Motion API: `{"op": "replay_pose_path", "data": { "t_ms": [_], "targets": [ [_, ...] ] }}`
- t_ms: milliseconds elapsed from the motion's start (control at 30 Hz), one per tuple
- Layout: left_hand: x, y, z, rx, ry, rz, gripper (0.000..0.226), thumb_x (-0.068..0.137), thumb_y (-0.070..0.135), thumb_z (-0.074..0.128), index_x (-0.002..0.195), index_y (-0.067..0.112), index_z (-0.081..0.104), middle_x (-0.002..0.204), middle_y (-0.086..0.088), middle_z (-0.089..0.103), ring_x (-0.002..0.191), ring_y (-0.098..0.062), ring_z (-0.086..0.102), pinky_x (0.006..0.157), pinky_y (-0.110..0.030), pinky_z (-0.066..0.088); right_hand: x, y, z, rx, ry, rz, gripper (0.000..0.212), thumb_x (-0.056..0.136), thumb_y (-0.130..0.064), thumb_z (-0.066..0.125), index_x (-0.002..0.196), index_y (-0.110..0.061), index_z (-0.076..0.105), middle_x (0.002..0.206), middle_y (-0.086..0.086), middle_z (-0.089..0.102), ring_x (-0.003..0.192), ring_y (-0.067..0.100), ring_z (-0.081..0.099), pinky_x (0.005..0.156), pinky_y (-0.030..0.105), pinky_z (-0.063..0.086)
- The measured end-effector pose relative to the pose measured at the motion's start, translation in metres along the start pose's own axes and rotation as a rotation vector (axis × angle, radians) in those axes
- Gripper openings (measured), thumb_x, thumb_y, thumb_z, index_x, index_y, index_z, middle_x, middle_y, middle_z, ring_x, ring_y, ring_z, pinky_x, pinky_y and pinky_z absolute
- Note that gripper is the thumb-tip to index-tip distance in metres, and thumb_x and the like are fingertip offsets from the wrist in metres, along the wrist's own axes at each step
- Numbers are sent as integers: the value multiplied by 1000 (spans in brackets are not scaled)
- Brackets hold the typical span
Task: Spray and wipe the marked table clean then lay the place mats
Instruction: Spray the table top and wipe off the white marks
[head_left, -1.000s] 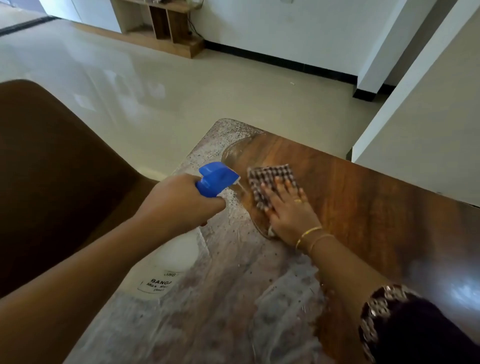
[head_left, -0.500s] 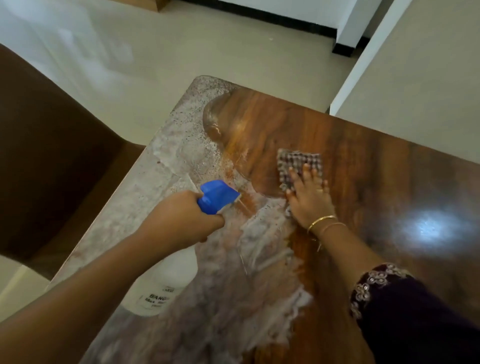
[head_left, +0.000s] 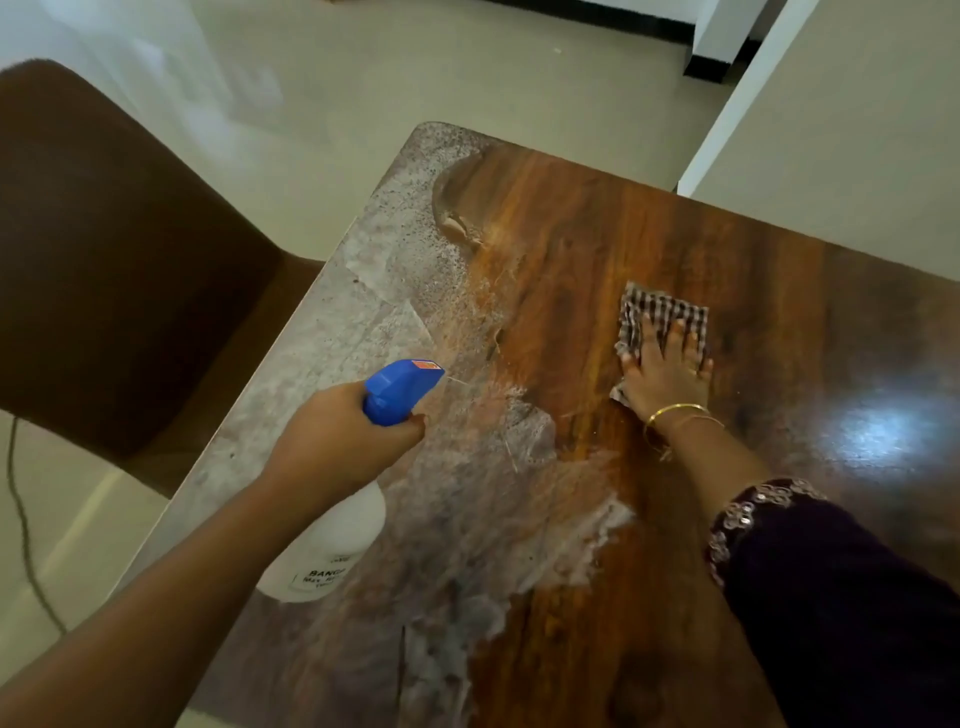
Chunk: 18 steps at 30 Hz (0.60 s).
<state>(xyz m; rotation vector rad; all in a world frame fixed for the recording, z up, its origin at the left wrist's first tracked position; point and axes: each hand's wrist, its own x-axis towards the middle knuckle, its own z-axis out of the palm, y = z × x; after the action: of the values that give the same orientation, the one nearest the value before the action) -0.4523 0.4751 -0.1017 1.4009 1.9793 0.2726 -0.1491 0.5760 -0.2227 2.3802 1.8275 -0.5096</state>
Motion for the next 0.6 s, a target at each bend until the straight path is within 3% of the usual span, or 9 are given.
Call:
{"op": "replay_pose_path", "data": {
  "t_ms": [133, 233, 367, 433, 500, 600],
  "targets": [
    [-16, -11, 6, -57, 55, -38, 27, 81, 28, 64, 82, 1, 62, 74, -21, 68, 56, -21, 55, 54, -27, 41, -30, -34, 15, -87, 10, -182, 61, 99, -46, 25, 150, -32, -6, 159, 11, -11, 145, 32, -8, 115, 53, -4],
    [-31, -14, 9, -10, -69, -51, 19, 81, 26, 62, 70, 11, 59, 59, -5, 63, 52, -15, 55, 52, -24, 42, -75, -46, 35, -148, -6, -376, 62, 92, -52, 10, 145, -35, -19, 157, 9, -19, 145, 30, -12, 114, 51, -9],
    [-53, -18, 8, -4, -246, -33, 14, 82, 30, 64, 75, 27, 53, 64, 1, 66, 53, -6, 59, 55, -19, 46, -106, -29, 42, -182, -44, -497, 70, 81, -54, -7, 148, -35, -12, 159, 6, -13, 146, 26, -11, 115, 47, -7],
    [-65, -21, 5, -24, -237, -13, 11, 82, 28, 65, 77, 25, 55, 63, 2, 65, 48, -3, 59, 52, -17, 43, -100, -6, 36, -143, -43, -425, 63, 91, -51, 5, 149, -32, -9, 159, 4, -13, 146, 25, -13, 115, 48, -6],
    [-79, -24, 1, -53, -199, -10, 9, 82, 25, 65, 79, 20, 57, 63, 0, 64, 46, -2, 59, 52, -18, 42, -94, 13, 30, -75, -38, -242, 60, 99, -43, 23, 150, -29, -5, 159, 5, -10, 146, 26, -10, 116, 51, -3],
    [-100, -29, 0, -48, -179, -25, 13, 82, 24, 64, 74, 22, 54, 62, -1, 63, 48, -5, 58, 54, -22, 45, -104, 13, 28, 0, -34, -38, 61, 100, -39, 30, 151, -27, -2, 159, 7, -9, 146, 30, -8, 116, 54, -1]
  ]
}}
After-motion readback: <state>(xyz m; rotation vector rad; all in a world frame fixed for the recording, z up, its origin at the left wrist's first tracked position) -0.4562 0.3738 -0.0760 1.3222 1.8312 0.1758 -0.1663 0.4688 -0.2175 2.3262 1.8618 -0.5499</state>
